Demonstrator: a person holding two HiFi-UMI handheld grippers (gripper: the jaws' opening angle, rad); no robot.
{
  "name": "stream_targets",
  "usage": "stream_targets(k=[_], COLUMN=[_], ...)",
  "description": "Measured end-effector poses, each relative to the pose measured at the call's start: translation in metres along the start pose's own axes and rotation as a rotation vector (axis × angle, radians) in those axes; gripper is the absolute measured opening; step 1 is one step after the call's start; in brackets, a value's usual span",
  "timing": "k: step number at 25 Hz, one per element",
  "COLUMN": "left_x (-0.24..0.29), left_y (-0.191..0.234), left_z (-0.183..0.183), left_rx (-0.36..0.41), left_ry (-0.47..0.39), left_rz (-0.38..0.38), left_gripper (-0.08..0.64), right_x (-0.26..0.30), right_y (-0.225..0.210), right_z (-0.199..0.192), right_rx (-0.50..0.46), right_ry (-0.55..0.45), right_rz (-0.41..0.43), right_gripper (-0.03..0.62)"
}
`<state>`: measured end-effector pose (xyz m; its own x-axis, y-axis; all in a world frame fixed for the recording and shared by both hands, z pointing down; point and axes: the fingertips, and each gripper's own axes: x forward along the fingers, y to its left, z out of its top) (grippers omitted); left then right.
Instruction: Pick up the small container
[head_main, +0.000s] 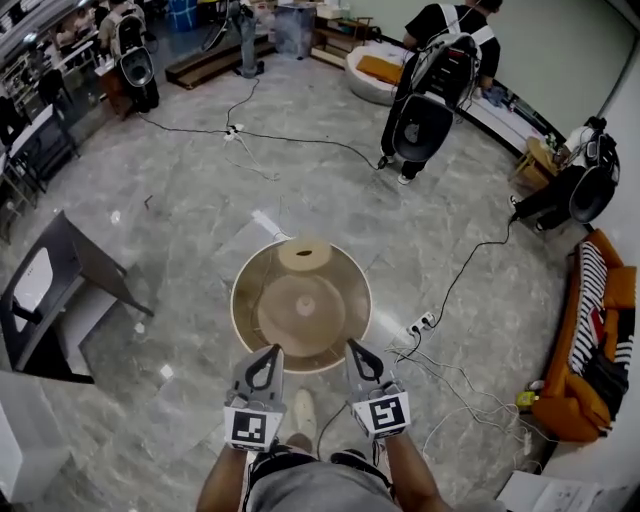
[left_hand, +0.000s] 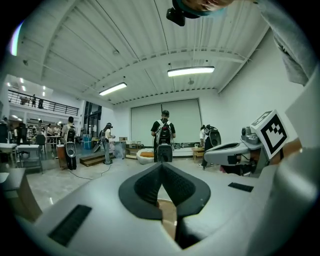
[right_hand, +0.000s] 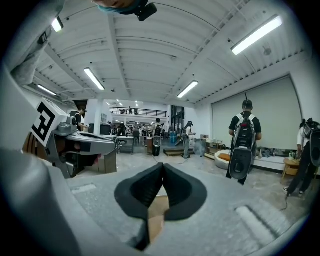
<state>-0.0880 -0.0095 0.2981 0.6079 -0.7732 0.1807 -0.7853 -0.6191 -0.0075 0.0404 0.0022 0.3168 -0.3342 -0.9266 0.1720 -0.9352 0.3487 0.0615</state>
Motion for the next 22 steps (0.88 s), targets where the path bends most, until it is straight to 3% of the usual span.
stream_targets(k=[8, 13, 22], left_x=[0.063, 0.102, 0.161], left_y=[0.053, 0.084, 0.117], left_z=[-0.025, -0.061, -0.156], left_rx=[-0.017, -0.026, -0.089], left_ry=[0.020, 0.047, 0.114], left_rz=[-0.003, 0.024, 0.081], left_gripper=[0.017, 0.017, 0.017], right_x=[0.083, 0.137, 0.210], right_y=[-0.022, -0.029, -0.038], right_z=[-0.023, -0.050, -0.150], right_rx=[-0.004, 0.003, 0.034], right_ry=[0.004, 0.036, 0.111], right_rz=[0.011, 0.040, 0.113], right_gripper=[0.000, 0.000, 0.000])
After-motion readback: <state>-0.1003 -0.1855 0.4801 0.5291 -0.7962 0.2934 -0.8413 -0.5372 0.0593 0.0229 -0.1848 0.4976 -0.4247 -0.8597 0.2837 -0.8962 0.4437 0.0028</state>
